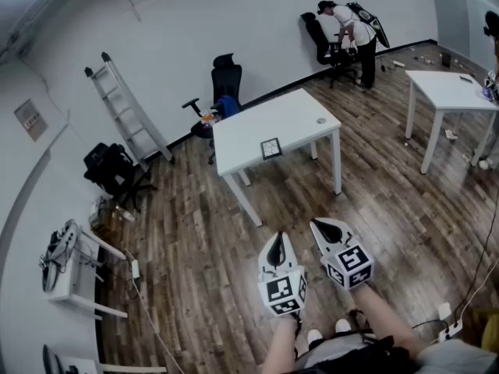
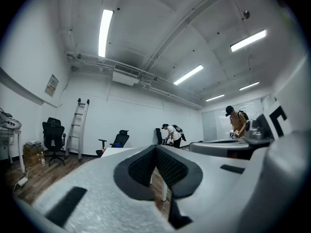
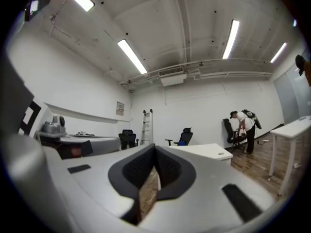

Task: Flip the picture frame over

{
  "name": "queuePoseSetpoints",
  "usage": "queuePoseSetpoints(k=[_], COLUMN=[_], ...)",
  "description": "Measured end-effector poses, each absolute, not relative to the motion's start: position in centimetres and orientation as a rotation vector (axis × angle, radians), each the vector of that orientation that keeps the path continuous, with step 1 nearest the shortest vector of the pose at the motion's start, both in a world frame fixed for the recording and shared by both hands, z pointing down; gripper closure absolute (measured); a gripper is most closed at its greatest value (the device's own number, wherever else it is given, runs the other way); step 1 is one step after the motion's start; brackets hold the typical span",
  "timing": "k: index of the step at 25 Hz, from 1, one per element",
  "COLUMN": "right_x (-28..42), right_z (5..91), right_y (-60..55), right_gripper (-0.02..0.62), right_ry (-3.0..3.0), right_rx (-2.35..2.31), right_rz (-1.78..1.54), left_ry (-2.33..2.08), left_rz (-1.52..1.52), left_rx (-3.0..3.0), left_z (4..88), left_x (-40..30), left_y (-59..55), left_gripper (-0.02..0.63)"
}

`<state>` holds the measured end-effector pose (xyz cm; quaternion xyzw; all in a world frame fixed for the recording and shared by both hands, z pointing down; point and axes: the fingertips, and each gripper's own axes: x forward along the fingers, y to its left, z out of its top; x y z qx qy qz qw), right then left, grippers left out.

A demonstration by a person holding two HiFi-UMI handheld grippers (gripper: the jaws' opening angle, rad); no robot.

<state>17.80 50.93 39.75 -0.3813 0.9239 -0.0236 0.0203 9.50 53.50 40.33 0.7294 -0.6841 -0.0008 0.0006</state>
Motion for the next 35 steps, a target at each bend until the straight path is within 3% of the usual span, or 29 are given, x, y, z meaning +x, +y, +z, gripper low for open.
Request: queuePoseSetpoints(k=[35], right_x=[21.0], right_z=[41.8], right_y=[48.7], right_gripper=[0.601], right_ry=[2.897], right_rx=[-1.087], right_rz=[-0.156], left_ry=[-2.212], left_rz=[0.029], left_rx=[2.184], left_z=[42.4], left_x=[12.3], left_y=[52.0], left_gripper=[0.606])
